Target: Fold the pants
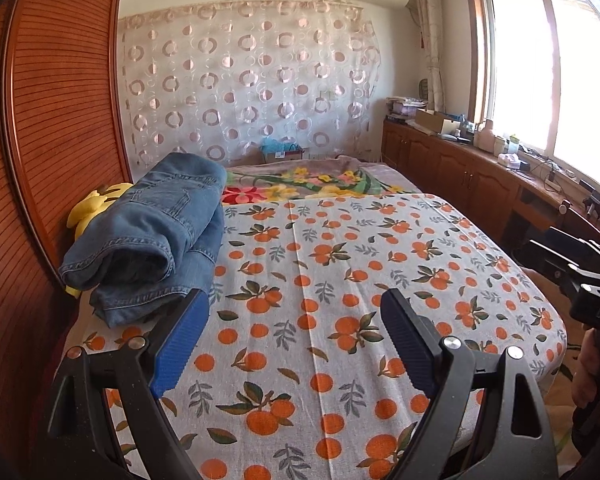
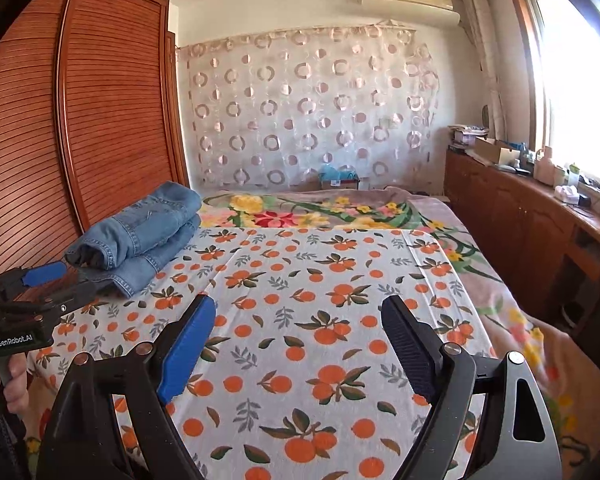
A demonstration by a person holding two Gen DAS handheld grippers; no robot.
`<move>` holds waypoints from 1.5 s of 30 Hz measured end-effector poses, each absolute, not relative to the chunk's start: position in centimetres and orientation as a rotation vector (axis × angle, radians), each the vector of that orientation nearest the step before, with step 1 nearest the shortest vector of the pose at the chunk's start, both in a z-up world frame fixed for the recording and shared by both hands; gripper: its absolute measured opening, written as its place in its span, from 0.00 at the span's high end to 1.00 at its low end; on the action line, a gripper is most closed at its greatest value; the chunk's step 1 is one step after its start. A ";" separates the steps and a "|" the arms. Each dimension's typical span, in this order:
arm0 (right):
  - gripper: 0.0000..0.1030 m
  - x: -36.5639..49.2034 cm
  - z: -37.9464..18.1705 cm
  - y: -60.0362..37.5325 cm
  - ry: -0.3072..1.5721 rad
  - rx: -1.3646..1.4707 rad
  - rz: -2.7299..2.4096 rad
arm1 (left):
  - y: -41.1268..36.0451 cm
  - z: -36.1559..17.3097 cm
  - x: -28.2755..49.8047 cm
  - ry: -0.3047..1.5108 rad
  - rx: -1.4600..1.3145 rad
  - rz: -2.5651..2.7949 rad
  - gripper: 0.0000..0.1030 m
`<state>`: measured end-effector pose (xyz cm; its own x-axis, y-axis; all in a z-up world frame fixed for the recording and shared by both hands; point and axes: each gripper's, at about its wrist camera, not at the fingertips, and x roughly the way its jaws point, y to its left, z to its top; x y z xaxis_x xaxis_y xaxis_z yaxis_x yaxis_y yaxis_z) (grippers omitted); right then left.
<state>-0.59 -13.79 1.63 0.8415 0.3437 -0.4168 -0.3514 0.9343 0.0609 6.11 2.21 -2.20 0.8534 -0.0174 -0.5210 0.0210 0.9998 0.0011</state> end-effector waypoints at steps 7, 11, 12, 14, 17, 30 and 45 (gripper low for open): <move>0.16 0.1 1.3 -13.8 0.451 -0.018 0.369 | 2.4 -2.1 5.8 0.539 0.003 -0.014 0.14; 0.16 0.1 1.3 -13.9 0.451 -0.018 0.372 | 2.4 -1.9 5.7 0.536 0.000 -0.015 0.14; 0.16 0.1 1.3 -13.9 0.451 -0.020 0.372 | 2.4 -1.9 5.7 0.536 0.001 -0.015 0.14; 0.16 0.1 1.3 -13.8 0.452 -0.017 0.372 | 2.4 -1.9 5.7 0.535 0.000 -0.015 0.14; 0.16 0.1 1.3 -13.9 0.449 -0.018 0.372 | 2.4 -1.8 5.7 0.533 -0.001 -0.016 0.14; 0.16 -0.1 1.1 -13.9 0.446 -0.017 0.378 | 2.1 -1.1 5.4 0.517 -0.001 -0.018 0.14; 0.16 0.1 1.1 -14.1 0.440 -0.015 0.383 | 2.0 -1.0 5.3 0.514 0.001 -0.016 0.15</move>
<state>0.07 -14.10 1.08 0.8347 0.3581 -0.4184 -0.3643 0.9288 0.0681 5.30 2.03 -1.03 0.8706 -0.0153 -0.4917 0.0156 0.9999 -0.0036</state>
